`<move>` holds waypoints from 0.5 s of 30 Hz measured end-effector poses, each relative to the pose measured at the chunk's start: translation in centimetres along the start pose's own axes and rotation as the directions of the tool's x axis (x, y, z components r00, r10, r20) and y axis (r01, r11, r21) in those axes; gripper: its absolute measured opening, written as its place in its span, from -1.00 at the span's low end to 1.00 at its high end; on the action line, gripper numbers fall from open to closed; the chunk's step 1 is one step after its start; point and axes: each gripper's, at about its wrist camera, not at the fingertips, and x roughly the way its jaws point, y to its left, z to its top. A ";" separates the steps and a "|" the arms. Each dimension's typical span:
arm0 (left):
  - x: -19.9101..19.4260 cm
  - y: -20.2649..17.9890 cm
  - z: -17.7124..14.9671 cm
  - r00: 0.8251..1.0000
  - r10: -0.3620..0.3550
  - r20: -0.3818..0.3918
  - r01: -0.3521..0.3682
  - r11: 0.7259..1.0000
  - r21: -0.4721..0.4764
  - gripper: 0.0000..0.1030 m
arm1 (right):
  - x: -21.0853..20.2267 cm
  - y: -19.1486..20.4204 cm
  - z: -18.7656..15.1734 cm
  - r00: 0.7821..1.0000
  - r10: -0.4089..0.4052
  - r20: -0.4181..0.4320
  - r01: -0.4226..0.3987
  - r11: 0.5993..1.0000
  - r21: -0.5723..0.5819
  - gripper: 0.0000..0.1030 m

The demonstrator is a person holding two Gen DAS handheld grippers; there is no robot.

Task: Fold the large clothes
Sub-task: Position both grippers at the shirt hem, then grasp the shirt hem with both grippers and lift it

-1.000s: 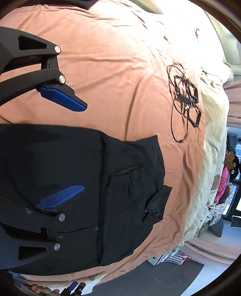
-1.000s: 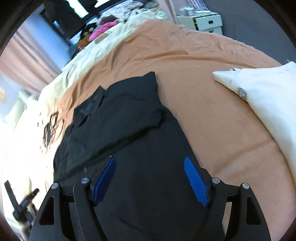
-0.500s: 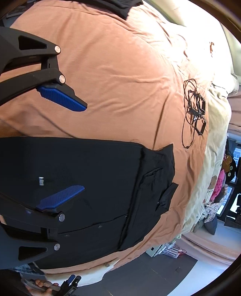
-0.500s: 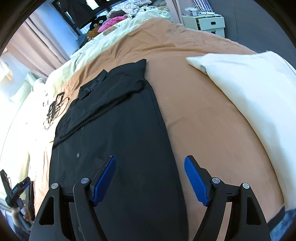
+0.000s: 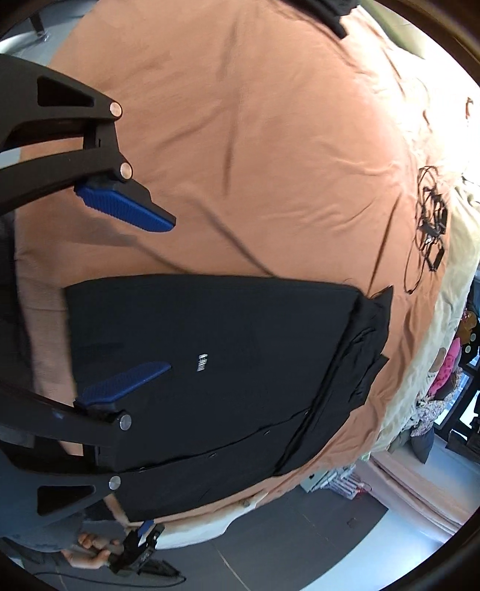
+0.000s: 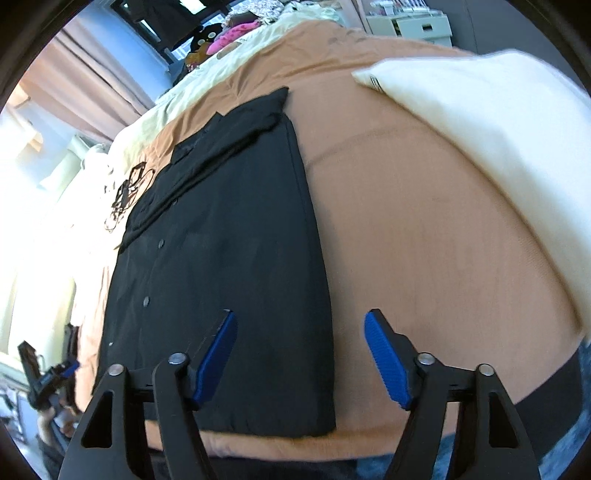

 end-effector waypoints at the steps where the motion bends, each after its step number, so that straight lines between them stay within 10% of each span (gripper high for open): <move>1: 0.2 0.1 -0.5 1.000 -0.005 -0.007 0.005 1.000 0.000 0.30 | 0.1 -0.2 -0.4 1.000 0.007 -0.002 -0.007 1.000 0.006 0.33; 15: 4.0 1.7 -4.0 0.980 -0.174 -0.092 0.159 0.976 -0.148 -0.14 | 1.2 -3.4 -5.2 0.978 0.210 0.013 -0.209 0.959 0.194 -0.07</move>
